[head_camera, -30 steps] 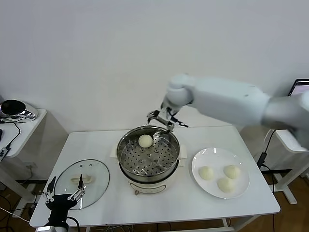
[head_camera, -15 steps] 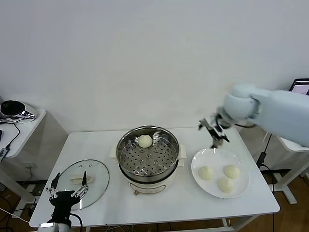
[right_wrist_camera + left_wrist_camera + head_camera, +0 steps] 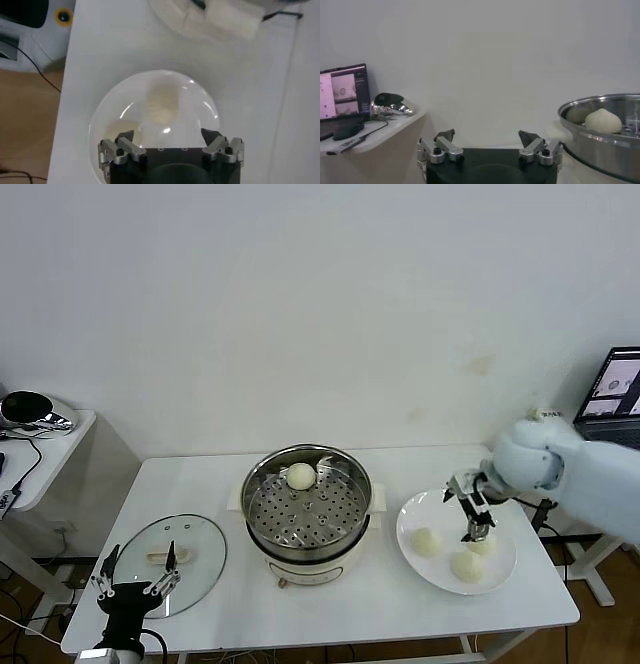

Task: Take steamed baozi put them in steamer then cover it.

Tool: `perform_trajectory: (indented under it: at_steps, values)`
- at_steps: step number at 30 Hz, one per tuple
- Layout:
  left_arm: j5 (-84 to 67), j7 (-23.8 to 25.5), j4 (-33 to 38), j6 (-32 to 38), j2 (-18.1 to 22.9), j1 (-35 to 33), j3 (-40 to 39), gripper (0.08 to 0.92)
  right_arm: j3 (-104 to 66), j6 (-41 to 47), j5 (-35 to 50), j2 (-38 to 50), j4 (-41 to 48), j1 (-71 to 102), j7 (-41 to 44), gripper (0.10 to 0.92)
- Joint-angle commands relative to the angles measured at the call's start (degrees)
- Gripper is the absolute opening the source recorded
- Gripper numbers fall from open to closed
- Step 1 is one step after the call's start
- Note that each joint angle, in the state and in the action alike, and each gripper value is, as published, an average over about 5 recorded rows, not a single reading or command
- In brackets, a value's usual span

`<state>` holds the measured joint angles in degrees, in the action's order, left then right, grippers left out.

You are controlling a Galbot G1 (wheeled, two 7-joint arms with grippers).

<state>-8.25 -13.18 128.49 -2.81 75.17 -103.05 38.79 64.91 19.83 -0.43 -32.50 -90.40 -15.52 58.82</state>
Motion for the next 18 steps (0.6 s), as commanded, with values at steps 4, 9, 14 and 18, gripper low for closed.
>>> perform_trajectory:
  at_steps: [4,9,14,18]
  values:
    - [-0.01,0.02,-0.02,0.05,0.28,-0.13,0.28,0.823,-8.77,-2.76,-5.35,-6.23,10.09,12.86,0.00,0.823]
    - [-0.07,-0.01,-0.42,0.12,0.37,-0.12,0.57,0.823,-9.42,-3.05,-5.43,-9.51,12.78,14.28,-0.25,0.823]
    - [-0.11,-0.03,-0.51,0.09,0.35,0.06,0.73,0.823,-10.25,-2.79,-5.81,-11.26,14.34,15.27,-0.57,0.823]
    - [-0.10,-0.03,-0.52,0.11,0.29,0.08,0.76,0.823,-11.30,-2.88,-6.31,-12.36,15.87,16.54,-1.10,0.818]
